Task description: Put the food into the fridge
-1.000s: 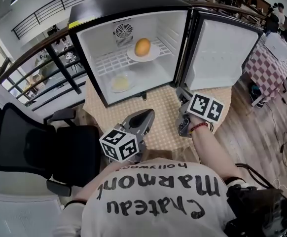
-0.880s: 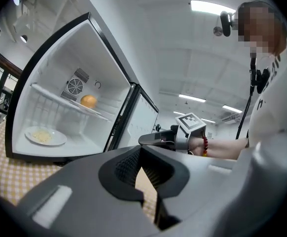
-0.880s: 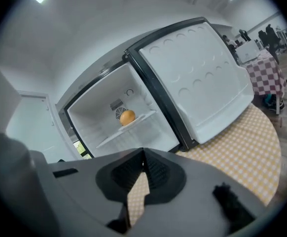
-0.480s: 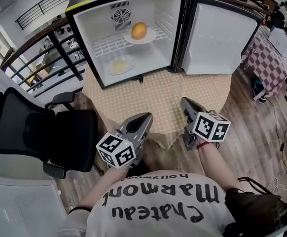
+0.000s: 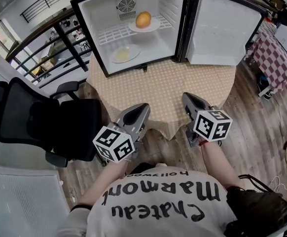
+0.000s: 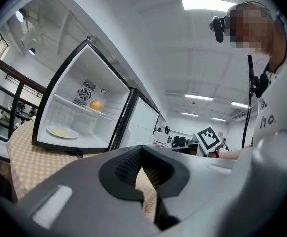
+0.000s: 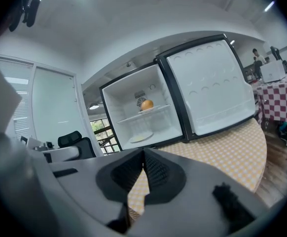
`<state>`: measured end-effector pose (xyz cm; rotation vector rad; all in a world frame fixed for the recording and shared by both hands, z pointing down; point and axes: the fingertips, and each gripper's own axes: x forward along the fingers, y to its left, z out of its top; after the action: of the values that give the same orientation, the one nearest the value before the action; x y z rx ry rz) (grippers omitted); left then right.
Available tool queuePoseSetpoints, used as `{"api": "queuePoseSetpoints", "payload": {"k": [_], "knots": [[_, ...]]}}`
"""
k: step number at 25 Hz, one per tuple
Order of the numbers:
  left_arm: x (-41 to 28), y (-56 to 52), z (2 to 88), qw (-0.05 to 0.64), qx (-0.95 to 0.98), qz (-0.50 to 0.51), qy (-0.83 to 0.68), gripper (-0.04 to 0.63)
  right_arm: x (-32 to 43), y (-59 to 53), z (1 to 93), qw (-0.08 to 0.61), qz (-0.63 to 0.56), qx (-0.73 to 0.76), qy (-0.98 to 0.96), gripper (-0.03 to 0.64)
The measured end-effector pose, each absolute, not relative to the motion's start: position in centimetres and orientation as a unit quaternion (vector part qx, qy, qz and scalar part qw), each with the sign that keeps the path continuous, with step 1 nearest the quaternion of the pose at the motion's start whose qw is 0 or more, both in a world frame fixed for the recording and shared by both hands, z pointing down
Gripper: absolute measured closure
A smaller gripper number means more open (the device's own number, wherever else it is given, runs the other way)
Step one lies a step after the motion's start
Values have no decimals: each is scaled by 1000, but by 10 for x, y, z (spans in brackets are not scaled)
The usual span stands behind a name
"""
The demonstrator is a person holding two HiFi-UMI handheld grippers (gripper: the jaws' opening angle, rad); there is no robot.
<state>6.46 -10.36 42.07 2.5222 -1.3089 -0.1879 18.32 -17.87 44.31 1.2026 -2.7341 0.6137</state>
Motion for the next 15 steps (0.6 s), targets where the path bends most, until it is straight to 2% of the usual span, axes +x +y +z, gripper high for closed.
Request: {"api": "queuePoseSetpoints", "payload": {"k": [15], "knots": [[56, -95, 421, 147, 871, -65, -464, 594, 170, -171, 448, 70, 204, 389, -896, 601]]}}
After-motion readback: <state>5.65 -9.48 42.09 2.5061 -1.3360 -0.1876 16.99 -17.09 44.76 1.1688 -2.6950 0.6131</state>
